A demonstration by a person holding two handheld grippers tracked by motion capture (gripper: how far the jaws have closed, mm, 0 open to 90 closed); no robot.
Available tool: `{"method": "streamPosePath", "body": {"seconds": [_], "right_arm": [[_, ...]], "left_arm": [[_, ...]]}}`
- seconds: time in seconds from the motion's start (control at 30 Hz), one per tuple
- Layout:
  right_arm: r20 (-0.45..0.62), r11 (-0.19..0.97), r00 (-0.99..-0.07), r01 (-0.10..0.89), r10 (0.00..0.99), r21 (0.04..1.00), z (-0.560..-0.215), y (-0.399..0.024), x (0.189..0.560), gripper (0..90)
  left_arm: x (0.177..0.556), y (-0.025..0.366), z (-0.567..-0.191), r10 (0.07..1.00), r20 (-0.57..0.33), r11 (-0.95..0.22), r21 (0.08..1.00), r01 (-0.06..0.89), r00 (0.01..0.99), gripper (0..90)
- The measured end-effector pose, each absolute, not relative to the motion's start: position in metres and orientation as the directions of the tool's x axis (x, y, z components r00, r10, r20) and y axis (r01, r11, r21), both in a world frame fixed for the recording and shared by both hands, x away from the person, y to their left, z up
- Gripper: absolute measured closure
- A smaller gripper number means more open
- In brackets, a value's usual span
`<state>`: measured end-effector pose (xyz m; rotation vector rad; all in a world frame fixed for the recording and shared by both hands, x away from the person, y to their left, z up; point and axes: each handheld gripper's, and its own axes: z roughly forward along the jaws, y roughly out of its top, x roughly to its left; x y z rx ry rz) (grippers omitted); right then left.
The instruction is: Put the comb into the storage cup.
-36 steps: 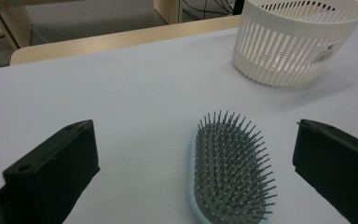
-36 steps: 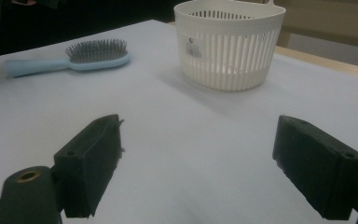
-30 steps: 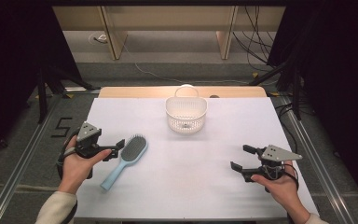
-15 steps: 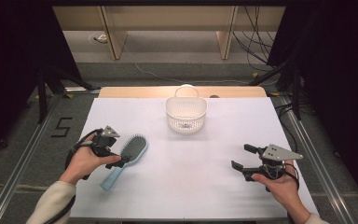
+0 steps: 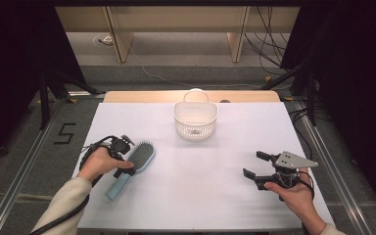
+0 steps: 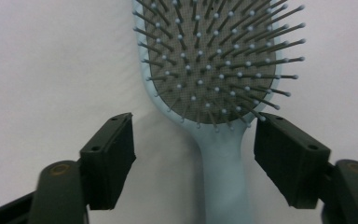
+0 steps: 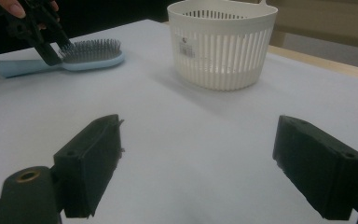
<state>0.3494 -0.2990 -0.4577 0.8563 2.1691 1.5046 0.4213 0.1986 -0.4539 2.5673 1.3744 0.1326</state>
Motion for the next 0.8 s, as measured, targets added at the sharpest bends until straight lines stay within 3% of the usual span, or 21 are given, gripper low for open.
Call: {"method": "streamPosePath", "body": {"seconds": [0.43, 0.8], "right_arm": [[0.04, 0.253, -0.749, 0.273, 0.661, 0.928, -0.458, -0.299, 0.35, 16.4], [0.041, 0.257, -0.749, 0.278, 0.662, 0.925, -0.458, -0.299, 0.35, 16.4]], "left_arm": [[0.423, 0.194, -0.463, 0.827, -0.051, -0.546, 0.166, 0.821, 0.56, 47.2], [0.423, 0.187, -0.462, 0.834, -0.027, -0.545, 0.121, 0.83, 0.551, 56.4]]}}
